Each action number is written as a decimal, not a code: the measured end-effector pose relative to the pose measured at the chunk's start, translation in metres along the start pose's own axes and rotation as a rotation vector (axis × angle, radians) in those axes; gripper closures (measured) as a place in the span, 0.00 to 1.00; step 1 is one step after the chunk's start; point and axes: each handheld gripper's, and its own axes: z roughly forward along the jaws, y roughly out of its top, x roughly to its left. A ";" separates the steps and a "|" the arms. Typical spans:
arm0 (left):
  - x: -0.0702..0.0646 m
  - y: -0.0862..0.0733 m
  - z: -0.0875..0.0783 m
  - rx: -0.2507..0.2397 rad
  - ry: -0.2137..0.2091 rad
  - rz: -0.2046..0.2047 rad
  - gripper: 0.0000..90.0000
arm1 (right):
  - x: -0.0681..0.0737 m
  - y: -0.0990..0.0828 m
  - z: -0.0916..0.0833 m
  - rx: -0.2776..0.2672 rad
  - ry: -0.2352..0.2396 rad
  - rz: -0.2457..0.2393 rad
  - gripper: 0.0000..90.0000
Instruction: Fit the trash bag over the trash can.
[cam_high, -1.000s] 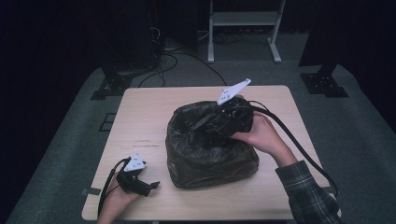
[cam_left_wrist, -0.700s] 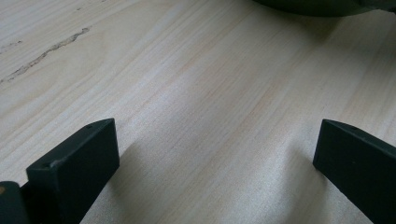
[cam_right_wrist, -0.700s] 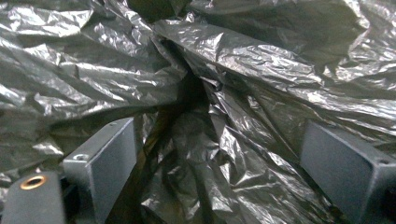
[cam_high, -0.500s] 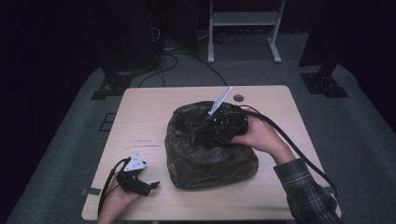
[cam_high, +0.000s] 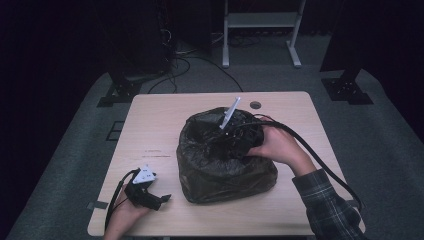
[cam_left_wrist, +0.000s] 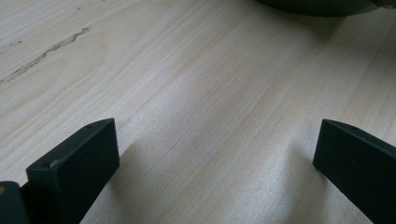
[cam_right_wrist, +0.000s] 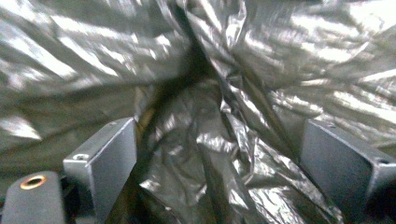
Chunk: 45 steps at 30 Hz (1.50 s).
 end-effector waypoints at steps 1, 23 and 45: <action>0.000 0.000 0.000 0.000 0.000 0.000 0.00 | 0.000 0.000 -0.003 -0.023 0.003 0.004 0.11; 0.000 0.000 0.000 0.000 0.000 0.000 0.00 | -0.013 0.050 0.010 -0.109 0.034 0.040 0.11; 0.000 0.000 0.000 0.000 -0.001 0.000 0.00 | 0.008 0.056 0.004 -0.123 0.027 0.018 0.10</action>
